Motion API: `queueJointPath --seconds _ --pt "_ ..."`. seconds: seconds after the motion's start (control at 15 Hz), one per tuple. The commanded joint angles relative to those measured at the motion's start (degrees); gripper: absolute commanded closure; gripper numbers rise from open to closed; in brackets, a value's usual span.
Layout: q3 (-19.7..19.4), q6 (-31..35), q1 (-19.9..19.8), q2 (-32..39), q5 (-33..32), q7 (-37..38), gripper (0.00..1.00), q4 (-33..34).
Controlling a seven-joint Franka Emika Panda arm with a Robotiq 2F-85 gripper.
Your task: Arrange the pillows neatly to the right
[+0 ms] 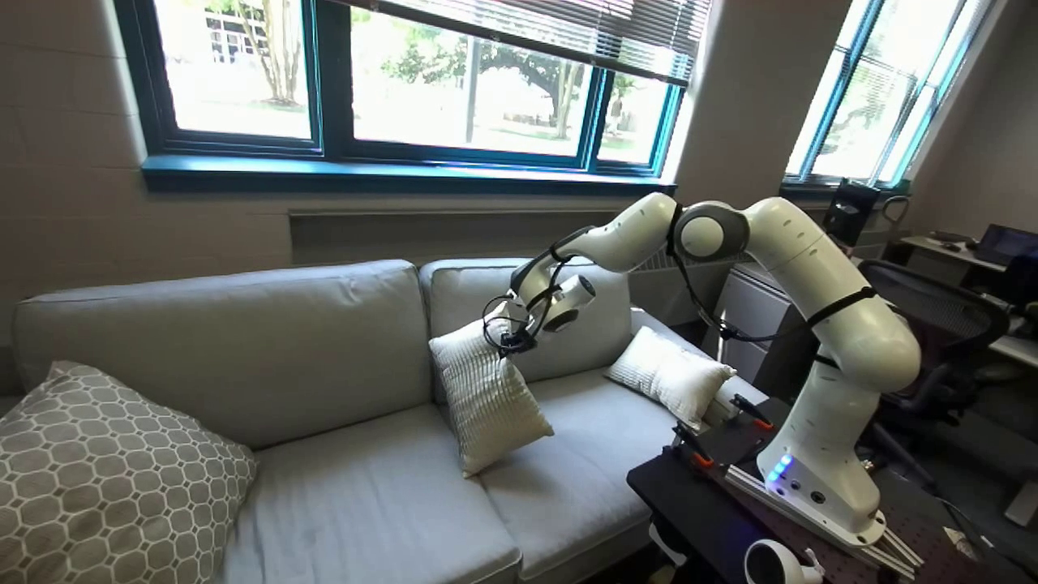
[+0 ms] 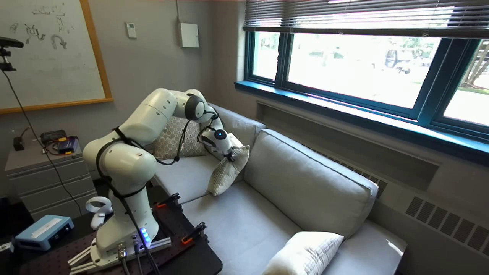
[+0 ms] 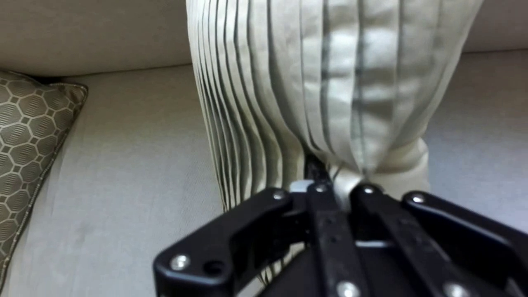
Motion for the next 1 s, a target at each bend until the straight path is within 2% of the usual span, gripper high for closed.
queueJointPath --seconds 0.0,0.27,0.53,0.93 --pt "0.0 0.92 -0.62 -10.03 14.43 -14.07 0.98 -8.24" --pt "-6.77 -0.01 3.69 -18.67 29.27 -23.42 0.98 -17.59" --pt "-5.32 1.42 1.59 -27.37 33.52 -22.81 0.98 -30.73" --pt "-8.14 0.35 2.46 -42.45 41.63 -22.93 0.98 -49.92"
